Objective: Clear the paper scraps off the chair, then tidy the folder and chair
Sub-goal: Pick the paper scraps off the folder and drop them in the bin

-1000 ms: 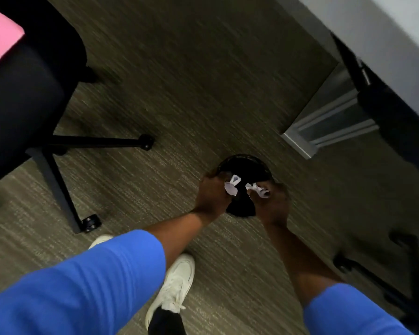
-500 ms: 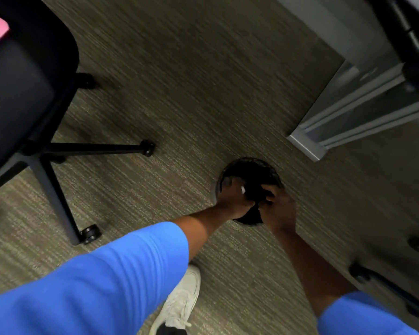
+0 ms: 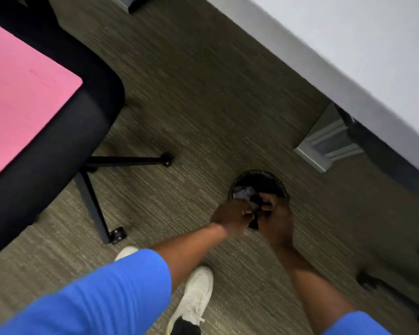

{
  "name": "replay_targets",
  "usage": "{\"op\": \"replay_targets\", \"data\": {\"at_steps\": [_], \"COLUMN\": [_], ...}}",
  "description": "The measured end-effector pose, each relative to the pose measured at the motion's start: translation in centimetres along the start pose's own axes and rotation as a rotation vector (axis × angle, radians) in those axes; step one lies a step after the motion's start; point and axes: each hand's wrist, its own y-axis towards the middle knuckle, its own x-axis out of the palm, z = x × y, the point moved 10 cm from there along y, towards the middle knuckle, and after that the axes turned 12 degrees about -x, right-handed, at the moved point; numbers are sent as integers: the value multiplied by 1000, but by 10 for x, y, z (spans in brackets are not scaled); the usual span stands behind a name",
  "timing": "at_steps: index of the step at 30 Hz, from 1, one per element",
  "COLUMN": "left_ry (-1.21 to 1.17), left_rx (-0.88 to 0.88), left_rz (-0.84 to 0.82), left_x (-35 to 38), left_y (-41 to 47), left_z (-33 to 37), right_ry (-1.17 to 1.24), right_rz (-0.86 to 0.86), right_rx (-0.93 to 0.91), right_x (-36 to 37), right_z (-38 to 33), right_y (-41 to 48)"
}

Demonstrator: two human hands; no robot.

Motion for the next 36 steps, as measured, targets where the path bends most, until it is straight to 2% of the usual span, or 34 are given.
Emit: {"op": "replay_targets", "data": {"at_steps": [4, 8, 12, 16, 20, 24, 29, 31, 33, 36], "left_ry": [20, -140, -247, -365, -473, -434, -300, -221, -153, -112], "left_rx": [-16, -111, -197, -191, -209, -230, -304, -417, -564, -623], "left_rz": [68, 158, 289, 415, 623, 888, 1229, 1251, 1186, 1088], "left_x": [-46, -99, -157, -218, -292, -375, -475, -505, -527, -550], "left_y": [-27, -64, -104, -139, -173, -212, -253, -251, -242, -223], "left_z": [-19, -45, -79, -106, -138, -166, -218, -246, -272, -294], "right_ry": [57, 107, 120, 166, 149, 101, -53, -137, -219, -289], "right_rz": [-39, -11, -127, -156, -135, -155, -323, -393, -439, -469], "right_rx": [-34, -77, -38, -175, -350, -496, -655, -701, -737, -771], "right_x": [9, 11, 30, 43, 51, 74, 130, 155, 178, 206], "right_z": [-48, -110, -177, -260, -348, -426, -511, -539, -562, -592], "right_y": [-1, 4, 14, 25, 39, 53, 69, 78, 86, 98]}}
